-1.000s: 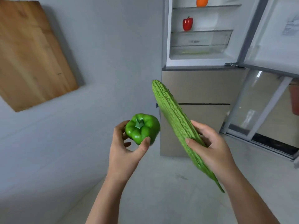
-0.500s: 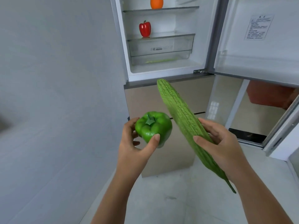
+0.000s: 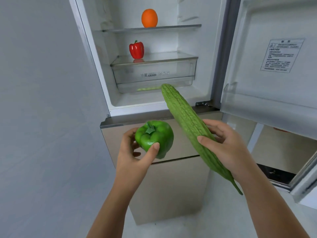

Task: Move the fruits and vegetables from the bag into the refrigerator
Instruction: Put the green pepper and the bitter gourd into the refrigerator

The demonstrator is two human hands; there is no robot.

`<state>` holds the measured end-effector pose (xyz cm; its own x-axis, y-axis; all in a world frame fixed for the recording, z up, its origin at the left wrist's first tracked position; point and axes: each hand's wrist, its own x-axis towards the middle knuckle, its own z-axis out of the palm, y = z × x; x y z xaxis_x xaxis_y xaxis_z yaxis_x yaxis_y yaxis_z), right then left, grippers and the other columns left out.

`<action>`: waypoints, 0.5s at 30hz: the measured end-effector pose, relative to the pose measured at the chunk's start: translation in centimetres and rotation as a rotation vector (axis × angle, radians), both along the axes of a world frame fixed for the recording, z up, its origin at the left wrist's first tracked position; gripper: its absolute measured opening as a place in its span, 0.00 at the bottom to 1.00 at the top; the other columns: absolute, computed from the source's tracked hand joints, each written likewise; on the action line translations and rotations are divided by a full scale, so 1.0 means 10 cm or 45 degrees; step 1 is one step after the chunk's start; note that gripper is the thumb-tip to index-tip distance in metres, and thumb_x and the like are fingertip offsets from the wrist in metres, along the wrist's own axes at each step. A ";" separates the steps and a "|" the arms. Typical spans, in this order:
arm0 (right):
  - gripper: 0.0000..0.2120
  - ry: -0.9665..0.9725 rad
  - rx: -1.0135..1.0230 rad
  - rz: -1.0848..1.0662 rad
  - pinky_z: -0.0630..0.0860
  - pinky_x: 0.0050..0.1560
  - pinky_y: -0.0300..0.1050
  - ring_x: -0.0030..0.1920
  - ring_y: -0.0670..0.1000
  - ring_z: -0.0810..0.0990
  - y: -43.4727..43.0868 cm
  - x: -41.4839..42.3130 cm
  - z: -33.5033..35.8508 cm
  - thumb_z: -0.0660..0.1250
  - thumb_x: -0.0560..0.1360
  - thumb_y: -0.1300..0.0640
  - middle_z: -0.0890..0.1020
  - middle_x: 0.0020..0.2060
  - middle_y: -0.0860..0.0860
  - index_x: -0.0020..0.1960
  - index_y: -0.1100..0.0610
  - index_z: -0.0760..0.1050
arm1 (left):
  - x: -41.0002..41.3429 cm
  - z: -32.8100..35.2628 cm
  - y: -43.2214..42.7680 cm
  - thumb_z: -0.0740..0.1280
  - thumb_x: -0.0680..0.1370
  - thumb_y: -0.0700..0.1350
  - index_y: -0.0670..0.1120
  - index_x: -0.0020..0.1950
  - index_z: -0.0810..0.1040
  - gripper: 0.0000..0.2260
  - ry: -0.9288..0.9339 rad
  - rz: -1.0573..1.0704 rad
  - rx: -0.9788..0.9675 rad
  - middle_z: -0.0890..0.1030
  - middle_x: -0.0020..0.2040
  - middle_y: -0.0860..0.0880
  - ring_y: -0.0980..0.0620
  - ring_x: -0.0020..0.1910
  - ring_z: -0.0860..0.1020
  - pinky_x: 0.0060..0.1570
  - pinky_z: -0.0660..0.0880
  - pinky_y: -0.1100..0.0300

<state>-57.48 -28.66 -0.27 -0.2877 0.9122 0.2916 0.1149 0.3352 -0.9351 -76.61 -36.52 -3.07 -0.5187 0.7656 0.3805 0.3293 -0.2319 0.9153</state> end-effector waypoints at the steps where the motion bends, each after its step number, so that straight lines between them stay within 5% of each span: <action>1: 0.18 0.007 0.000 -0.003 0.76 0.50 0.43 0.49 0.41 0.79 0.10 -0.01 -0.01 0.70 0.70 0.62 0.81 0.48 0.39 0.51 0.41 0.74 | -0.01 0.02 0.09 0.69 0.60 0.61 0.58 0.54 0.70 0.24 0.010 0.007 -0.001 0.79 0.51 0.57 0.52 0.52 0.78 0.51 0.75 0.45; 10: 0.18 -0.012 -0.002 -0.013 0.75 0.50 0.42 0.49 0.42 0.79 1.07 -0.35 0.03 0.71 0.70 0.61 0.80 0.47 0.40 0.51 0.42 0.74 | -0.23 0.09 1.14 0.69 0.61 0.61 0.61 0.52 0.70 0.22 0.064 -0.014 0.046 0.78 0.51 0.59 0.54 0.52 0.77 0.51 0.76 0.50; 15: 0.17 -0.051 0.071 -0.096 0.75 0.45 0.38 0.46 0.42 0.80 1.72 -0.64 0.21 0.71 0.69 0.60 0.80 0.46 0.40 0.53 0.42 0.74 | -0.58 0.27 1.89 0.69 0.60 0.60 0.58 0.52 0.72 0.21 -0.006 -0.077 0.162 0.79 0.47 0.62 0.58 0.48 0.78 0.41 0.74 0.66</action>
<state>-63.87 -11.42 1.78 -0.2315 0.9143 0.3323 0.1785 0.3757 -0.9094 -82.37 -17.63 -0.42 -0.4752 0.7410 0.4744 0.3071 -0.3656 0.8786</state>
